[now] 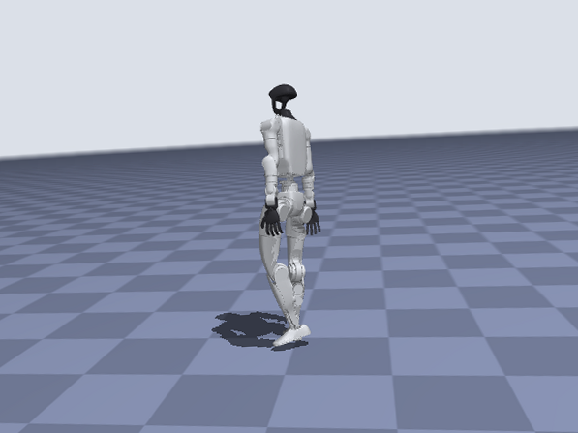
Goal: In place motions
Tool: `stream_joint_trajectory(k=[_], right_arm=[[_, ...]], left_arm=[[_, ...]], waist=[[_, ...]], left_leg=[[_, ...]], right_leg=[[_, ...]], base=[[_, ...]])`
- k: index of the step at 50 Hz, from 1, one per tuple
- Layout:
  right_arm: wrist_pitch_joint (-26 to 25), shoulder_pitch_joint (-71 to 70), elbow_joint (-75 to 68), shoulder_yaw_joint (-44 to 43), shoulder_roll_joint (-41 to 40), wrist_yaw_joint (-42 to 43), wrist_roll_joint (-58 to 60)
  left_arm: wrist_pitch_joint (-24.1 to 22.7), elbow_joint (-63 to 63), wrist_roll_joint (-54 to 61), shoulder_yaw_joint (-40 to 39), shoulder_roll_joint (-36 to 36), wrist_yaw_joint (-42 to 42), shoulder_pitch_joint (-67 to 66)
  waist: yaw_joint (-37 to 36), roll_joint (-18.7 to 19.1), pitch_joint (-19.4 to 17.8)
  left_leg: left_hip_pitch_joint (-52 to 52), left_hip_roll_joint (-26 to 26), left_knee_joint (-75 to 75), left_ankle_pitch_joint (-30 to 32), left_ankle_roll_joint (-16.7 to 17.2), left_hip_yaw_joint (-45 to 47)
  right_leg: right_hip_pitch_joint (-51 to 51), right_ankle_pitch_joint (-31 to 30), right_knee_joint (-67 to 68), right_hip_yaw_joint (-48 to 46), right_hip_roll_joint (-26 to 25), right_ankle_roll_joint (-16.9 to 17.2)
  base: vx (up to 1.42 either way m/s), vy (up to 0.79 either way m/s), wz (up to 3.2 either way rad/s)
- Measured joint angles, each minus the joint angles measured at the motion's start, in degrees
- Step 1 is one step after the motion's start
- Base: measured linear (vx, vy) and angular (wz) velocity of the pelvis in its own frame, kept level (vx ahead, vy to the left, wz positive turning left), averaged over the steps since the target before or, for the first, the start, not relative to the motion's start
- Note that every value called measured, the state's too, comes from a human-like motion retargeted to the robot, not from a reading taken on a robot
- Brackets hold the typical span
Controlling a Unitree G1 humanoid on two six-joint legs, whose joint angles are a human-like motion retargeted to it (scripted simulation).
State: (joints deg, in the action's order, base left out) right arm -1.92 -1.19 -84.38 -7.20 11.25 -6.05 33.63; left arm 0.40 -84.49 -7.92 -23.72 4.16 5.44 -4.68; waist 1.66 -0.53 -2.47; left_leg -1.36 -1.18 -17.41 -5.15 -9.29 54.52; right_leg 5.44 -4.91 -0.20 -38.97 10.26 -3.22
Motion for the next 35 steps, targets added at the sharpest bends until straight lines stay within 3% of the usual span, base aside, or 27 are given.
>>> stream_joint_trajectory(k=[3, 8, 23, 25, 29, 35], right_arm=[[0.53, -0.16, 0.43, -0.67, 0.22, -0.16, -0.02], [0.71, -0.39, 0.52, -1.31, 2.15, -0.39, -0.12], [2.02, -0.89, 1.10, -0.88, 1.52, -1.34, -1.68], [2.02, -0.73, 0.92, -0.36, 1.42, -1.51, -1.49], [1.82, -0.44, 0.54, 0.02, 0.86, -1.29, -0.82], [2.47, 0.13, 0.20, 0.10, 0.02, -1.18, -0.96]], left_arm=[[0.09, -1.83, 1.46, -0.47, -0.01, -0.30, 0.54], [-0.29, -2.14, 0.73, 0.83, -1.03, 0.65, 0.39], [-0.65, -0.08, -3.20, -0.13, -0.72, 1.06, -1.35], [-0.79, 0.63, -2.66, -0.72, -0.58, 1.18, -1.06], [-0.88, 1.21, -1.58, -0.81, 0.12, 0.89, 0.01], [-1.20, 1.39, -0.52, -0.69, 1.11, 1.11, 2.07]], waist=[[1.42, 1.25, 0.36], [-1.29, 3.67, -0.28], [-2.95, 4.09, 0.50], [-3.08, 3.53, 0.57], [0.20, 2.33, 0.35], [4.08, 0.42, -0.76]], left_leg=[[-1.09, 0.63, 0.20, -1.42, 1.55, -1.61], [-0.79, 3.74, 8.21, -3.63, 0.76, -5.06], [-0.32, 7.23, 13.84, -2.02, -2.72, -18.68], [-0.41, 7.44, 13.38, -2.08, -2.96, -20.19], [-1.05, 8.35, 11.98, -1.32, -3.84, -26.90], [-1.86, 9.57, 10.89, 1.11, -4.59, -36.35]], right_leg=[[-0.29, 1.22, 0.60, -2.65, -0.10, 0.36], [-1.90, 2.16, 1.34, -6.16, -1.45, 0.77], [-7.17, 4.59, 7.87, -14.46, 0.96, 1.12], [-6.29, 4.98, 9.40, -10.10, 1.21, 1.82], [-2.13, 6.62, 13.42, 9.08, -1.00, 4.10], [-0.07, 6.42, 14.42, 26.66, -4.94, 6.14]], base=[[-0.05, 0.09, 1.78], [0.00, 0.17, 0.85], [0.07, 0.17, 0.60], [0.11, 0.05, 1.04], [0.09, 0.01, 1.85], [0.07, -0.05, 2.06]])
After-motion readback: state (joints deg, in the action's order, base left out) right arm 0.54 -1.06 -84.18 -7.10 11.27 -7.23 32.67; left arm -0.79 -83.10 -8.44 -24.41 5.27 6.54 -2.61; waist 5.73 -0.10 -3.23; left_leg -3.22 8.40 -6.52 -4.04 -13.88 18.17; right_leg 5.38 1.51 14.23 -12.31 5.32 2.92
